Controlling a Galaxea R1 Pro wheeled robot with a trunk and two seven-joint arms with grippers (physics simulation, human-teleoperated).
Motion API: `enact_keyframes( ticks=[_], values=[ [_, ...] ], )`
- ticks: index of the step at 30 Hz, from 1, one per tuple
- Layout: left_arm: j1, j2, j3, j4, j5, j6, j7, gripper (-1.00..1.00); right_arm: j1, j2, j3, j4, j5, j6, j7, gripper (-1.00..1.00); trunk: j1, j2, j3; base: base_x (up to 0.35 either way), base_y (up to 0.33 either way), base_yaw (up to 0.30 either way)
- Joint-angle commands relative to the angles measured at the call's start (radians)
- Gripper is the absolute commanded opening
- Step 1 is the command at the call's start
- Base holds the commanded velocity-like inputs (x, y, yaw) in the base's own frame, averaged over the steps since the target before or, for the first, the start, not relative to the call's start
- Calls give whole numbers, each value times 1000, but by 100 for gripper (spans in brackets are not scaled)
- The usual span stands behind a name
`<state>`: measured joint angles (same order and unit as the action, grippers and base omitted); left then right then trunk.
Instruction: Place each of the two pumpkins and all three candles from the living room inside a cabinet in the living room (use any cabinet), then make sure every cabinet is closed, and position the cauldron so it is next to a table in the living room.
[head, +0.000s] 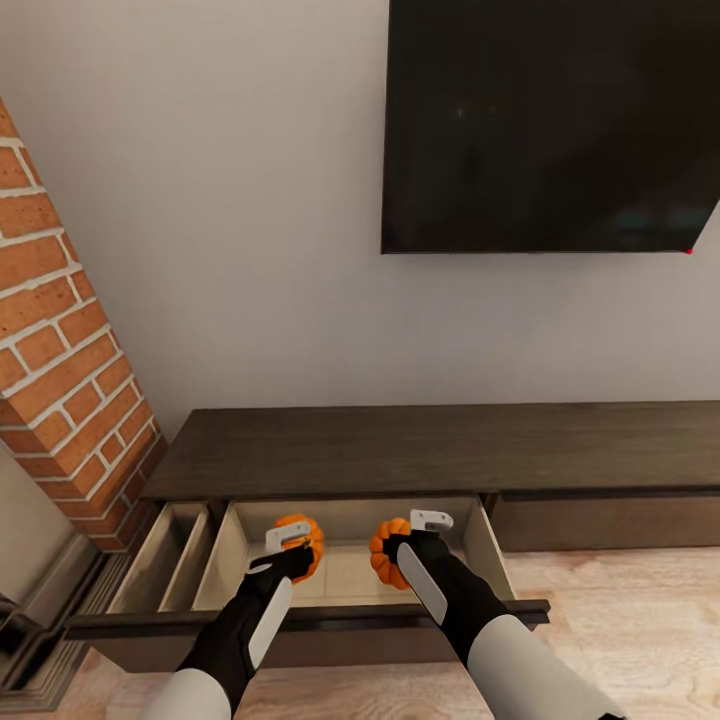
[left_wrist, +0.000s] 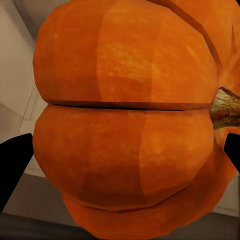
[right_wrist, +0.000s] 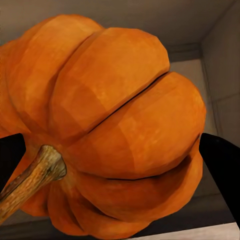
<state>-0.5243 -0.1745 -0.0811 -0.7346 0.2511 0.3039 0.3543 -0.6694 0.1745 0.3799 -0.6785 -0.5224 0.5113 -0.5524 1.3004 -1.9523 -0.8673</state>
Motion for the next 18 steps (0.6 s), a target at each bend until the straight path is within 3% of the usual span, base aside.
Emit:
enact_keyframes(
  ticks=[1,5,18],
  values=[
    [0,0,-14,-2,3,4,11,-100,0,0,2,-1,-7,3,-7,-100,0,0,-1,0,0,0],
    [0,0,-47,-2,5,4,11,-100,0,0,2,-1,-7,3,-7,-100,0,0,-1,92,11,0],
    [0,0,-52,-2,6,4,11,-100,0,0,2,-1,-7,3,-7,-100,0,0,-1,77,4,0]
  ],
)
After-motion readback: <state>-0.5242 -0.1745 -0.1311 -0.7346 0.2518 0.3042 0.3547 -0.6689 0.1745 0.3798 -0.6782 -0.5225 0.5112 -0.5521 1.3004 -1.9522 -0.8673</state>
